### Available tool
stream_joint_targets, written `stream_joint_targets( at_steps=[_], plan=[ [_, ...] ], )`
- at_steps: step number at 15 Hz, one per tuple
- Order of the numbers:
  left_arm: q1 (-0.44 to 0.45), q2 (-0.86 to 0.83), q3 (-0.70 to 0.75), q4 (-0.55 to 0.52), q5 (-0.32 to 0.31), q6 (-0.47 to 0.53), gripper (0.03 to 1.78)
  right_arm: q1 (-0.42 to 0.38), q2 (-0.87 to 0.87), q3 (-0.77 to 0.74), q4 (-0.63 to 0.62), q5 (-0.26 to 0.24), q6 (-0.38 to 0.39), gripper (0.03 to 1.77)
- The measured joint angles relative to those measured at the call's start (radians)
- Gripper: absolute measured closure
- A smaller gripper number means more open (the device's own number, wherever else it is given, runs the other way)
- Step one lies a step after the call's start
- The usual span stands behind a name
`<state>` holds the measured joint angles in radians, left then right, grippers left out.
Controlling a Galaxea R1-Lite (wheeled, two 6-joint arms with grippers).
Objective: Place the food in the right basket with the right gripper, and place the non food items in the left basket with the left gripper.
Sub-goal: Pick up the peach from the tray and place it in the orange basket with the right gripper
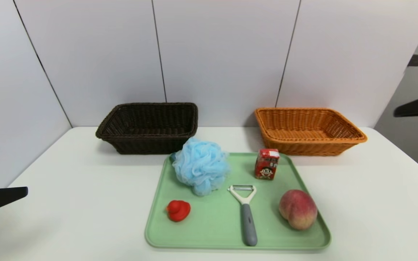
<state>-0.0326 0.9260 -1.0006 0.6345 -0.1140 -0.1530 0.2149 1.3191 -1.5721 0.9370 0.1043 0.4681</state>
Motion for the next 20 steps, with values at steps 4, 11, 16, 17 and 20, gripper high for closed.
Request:
stream_joint_targets(
  at_steps=[4,11,16,17,20],
  plan=[
    [-0.067,0.030,0.003,-0.001,0.002,-0.069,0.12,0.185,0.298,-0.289,0.365,-0.048,0.330,0.09],
    [-0.098,0.047,0.015,-0.023,0.003,-0.070,0.12,0.272,0.567,-0.344,0.474,-0.027,0.434,0.09],
    [-0.098,0.045,0.034,-0.026,0.001,-0.065,0.12,0.282,0.678,-0.347,0.477,0.005,0.450,0.09],
    [-0.098,0.044,0.035,-0.026,0.001,-0.064,0.12,0.281,0.699,-0.347,0.478,0.007,0.459,0.09],
    [-0.098,0.041,0.039,-0.026,0.001,-0.064,0.12,0.270,0.744,-0.348,0.498,0.007,0.460,0.09]
  ],
)
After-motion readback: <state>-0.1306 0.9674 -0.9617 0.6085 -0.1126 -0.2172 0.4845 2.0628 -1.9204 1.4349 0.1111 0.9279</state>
